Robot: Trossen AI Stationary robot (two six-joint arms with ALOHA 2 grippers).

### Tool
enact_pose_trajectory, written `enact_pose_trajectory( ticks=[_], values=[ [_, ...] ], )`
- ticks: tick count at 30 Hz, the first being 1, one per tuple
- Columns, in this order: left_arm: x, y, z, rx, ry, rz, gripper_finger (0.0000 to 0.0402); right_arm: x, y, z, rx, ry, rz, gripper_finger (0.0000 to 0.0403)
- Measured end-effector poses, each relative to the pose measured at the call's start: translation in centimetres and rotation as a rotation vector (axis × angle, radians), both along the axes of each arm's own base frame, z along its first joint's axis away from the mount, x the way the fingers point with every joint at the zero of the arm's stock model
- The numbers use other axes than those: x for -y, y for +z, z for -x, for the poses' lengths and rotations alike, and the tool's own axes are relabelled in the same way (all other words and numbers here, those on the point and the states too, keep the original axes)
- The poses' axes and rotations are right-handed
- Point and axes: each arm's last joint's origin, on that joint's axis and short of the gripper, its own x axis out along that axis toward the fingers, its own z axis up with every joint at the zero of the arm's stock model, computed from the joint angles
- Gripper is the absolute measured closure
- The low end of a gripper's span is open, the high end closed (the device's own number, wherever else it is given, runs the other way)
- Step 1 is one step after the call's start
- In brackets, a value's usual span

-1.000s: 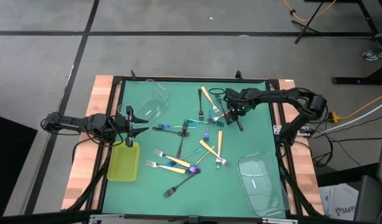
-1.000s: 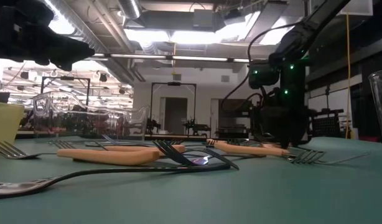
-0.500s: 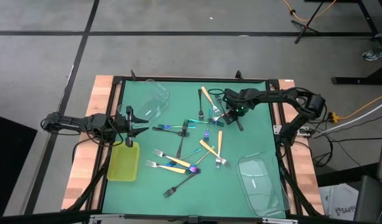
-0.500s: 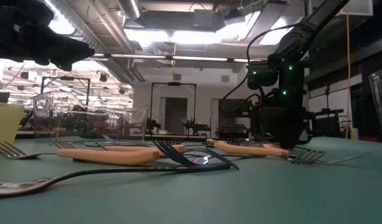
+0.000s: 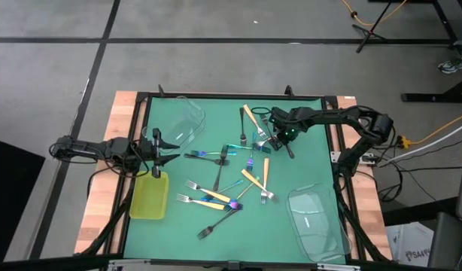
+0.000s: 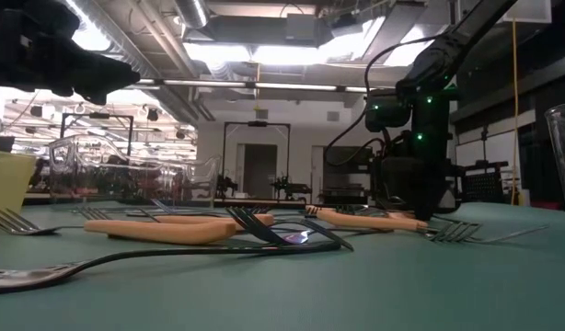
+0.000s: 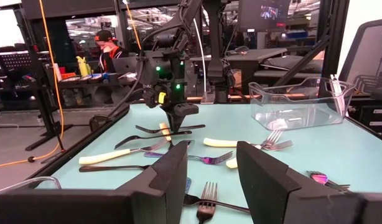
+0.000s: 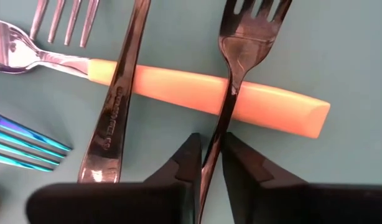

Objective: Sort silverware by color (type)
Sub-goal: Put the black fork in the bottom transparent bin

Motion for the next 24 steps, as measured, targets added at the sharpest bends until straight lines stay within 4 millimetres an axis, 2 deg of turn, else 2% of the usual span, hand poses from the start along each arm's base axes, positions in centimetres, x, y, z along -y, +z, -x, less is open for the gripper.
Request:
enact_pose_trajectory(
  ticks=[17,24],
  values=[
    [0.00,0.00,0.00,0.000,0.000,0.000,0.0269,0.01,-0.01,0.03,-0.004,0.027,0.003,0.0398],
    [0.00,0.00,0.00,0.000,0.000,0.000,0.0269,-0.12,0.44,0.29,-0.002,0.029,0.007,0.0400]
  ],
)
